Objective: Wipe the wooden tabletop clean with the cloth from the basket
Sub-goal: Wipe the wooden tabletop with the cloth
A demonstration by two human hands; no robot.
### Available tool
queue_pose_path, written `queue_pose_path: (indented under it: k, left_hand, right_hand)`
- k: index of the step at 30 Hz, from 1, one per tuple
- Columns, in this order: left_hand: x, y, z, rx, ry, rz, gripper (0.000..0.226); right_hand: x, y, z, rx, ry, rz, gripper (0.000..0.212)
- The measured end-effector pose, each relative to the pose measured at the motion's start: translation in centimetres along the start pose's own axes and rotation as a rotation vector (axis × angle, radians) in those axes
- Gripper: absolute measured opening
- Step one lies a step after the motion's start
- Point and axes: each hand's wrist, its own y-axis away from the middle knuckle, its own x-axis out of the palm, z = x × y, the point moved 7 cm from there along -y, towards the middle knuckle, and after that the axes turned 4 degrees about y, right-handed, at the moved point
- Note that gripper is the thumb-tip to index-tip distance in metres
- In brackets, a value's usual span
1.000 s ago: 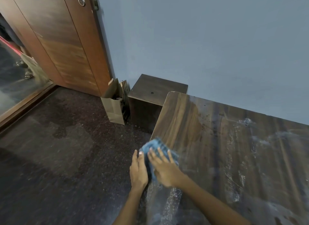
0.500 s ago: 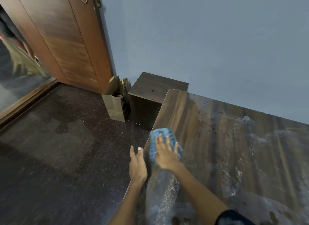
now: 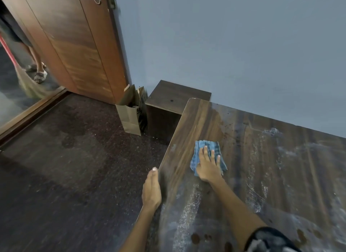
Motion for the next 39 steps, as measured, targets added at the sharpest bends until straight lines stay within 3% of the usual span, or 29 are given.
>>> queue_pose_path:
  k: [2,5,7,9,13,17,19,25,27,30,33,36,39]
  left_hand:
    - [-0.1,0.1,0.0,-0.010,0.030,-0.006,0.061]
    - [-0.2,0.2,0.0,-0.006,0.067,-0.007,0.066]
    - [-0.3,0.4,0.2,-0.001,0.073,-0.014,0.079]
    - [-0.6,1.0,0.3,-0.004,0.083,-0.018,0.077]
    - [-1.7,2.7,1.0,-0.024,0.125,0.023,0.083]
    - [-3.0,4.7,2.3,-0.057,0.128,0.055,0.087]
    - [-3.5,5.2,2.6,-0.046,0.144,0.054,0.079]
    - [-3.7,4.9,2.2,-0.095,0.198,0.045,0.064]
    - [-3.7,4.6,2.1,-0.109,0.200,0.062,0.064]
    - [-3.3,3.8,2.7,-0.137,0.229,0.062,0.066]
    - [-2.8,2.5,3.5,-0.213,0.263,0.085,0.096]
    - [-1.3,0.2,4.5,-0.266,0.318,0.152,0.114]
    - [-0.5,-0.6,1.8,-0.254,0.342,0.245,0.092]
  right_hand:
    - [0.0,0.4,3.3,-0.078,-0.005,-0.040,0.062]
    - [2.5,4.6,8.6,-0.340,-0.009,-0.039,0.064]
    - [4.4,7.9,10.2,-0.476,-0.025,-0.050,0.063]
    - [5.9,10.7,10.3,-0.609,0.004,-0.078,0.059]
    - [4.6,10.9,5.4,-0.446,0.107,-0.107,0.063]
    - [2.9,8.0,-0.2,-0.032,0.017,-0.020,0.060]
    - [2.7,8.5,1.0,-0.042,-0.031,-0.009,0.062]
    - [7.5,17.1,7.3,-0.604,0.039,0.023,0.070]
    - [8.2,17.6,5.8,-0.547,0.112,0.057,0.070]
    - [7.0,14.4,3.3,-0.377,0.021,0.035,0.068]
    - [4.6,8.3,2.1,-0.186,0.030,-0.083,0.062]
    - [2.1,1.8,3.4,-0.085,0.053,-0.078,0.068]
    - [0.9,-3.1,6.7,-0.060,0.058,-0.095,0.054]
